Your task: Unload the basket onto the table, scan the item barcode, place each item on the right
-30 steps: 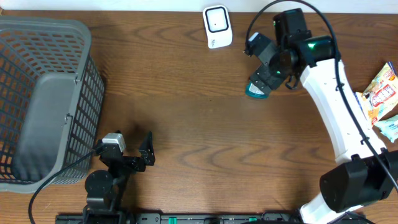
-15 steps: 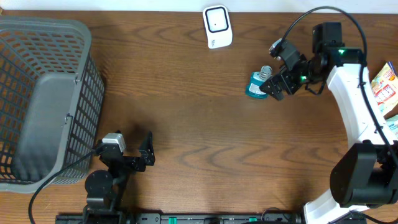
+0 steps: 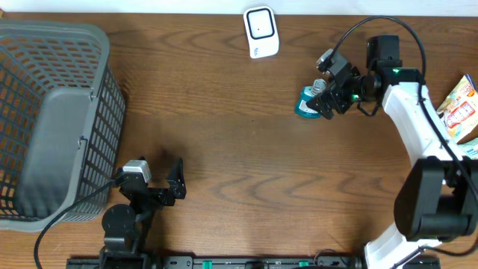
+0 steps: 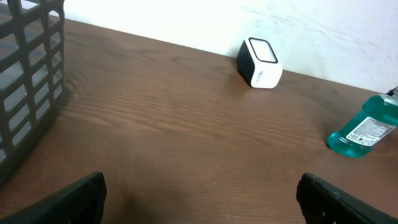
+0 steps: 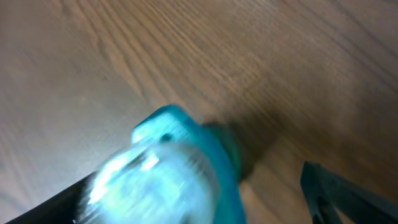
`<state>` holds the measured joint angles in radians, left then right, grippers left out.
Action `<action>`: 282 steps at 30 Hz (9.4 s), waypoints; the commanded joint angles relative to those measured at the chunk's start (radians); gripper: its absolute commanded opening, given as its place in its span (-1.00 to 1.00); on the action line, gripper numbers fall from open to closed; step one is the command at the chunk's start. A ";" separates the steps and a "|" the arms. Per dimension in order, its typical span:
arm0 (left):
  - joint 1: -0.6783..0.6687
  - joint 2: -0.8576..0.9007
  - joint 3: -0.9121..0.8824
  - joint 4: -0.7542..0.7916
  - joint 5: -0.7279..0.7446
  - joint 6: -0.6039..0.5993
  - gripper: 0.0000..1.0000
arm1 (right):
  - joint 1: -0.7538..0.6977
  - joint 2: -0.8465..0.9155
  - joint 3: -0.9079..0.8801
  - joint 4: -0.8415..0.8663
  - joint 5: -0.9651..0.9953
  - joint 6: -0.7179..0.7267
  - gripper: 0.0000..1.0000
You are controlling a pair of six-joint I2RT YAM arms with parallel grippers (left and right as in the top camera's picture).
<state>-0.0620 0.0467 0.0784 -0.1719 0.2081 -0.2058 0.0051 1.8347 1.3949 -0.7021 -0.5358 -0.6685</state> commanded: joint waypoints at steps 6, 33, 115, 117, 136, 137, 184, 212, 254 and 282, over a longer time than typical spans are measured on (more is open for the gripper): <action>-0.003 -0.003 -0.018 -0.021 0.013 0.013 0.96 | 0.029 0.107 -0.010 0.095 -0.084 0.019 0.64; -0.003 -0.003 -0.018 -0.021 0.013 0.013 0.95 | 0.049 0.045 -0.007 0.140 -0.045 0.141 -0.88; -0.003 -0.003 -0.018 -0.021 0.013 0.013 0.96 | 0.407 -0.023 -0.262 0.689 0.547 0.568 0.59; -0.003 -0.003 -0.018 -0.021 0.013 0.013 0.96 | 0.408 -0.016 -0.262 0.692 0.591 0.579 0.35; -0.003 -0.003 -0.018 -0.021 0.013 0.013 0.96 | 0.405 -0.143 -0.258 0.598 0.574 0.612 -0.93; -0.003 -0.003 -0.018 -0.021 0.013 0.013 0.96 | 0.405 -0.179 -0.257 0.574 0.560 0.612 -0.92; -0.003 -0.003 -0.018 -0.021 0.013 0.013 0.96 | 0.354 -0.309 -0.048 0.221 0.590 0.764 -0.98; -0.003 -0.003 -0.018 -0.021 0.013 0.013 0.96 | 0.612 0.792 0.674 1.287 1.632 -0.679 -0.98; -0.003 -0.003 -0.018 -0.021 0.013 0.013 0.96 | 0.342 0.505 0.789 0.113 1.593 0.282 -0.98; -0.003 -0.003 -0.018 -0.021 0.013 0.013 0.96 | -0.324 0.010 0.731 -0.333 0.584 0.922 0.98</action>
<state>-0.0620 0.0494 0.0784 -0.1719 0.2081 -0.2054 -0.3286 2.0750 2.1059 -1.0073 0.1932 0.1356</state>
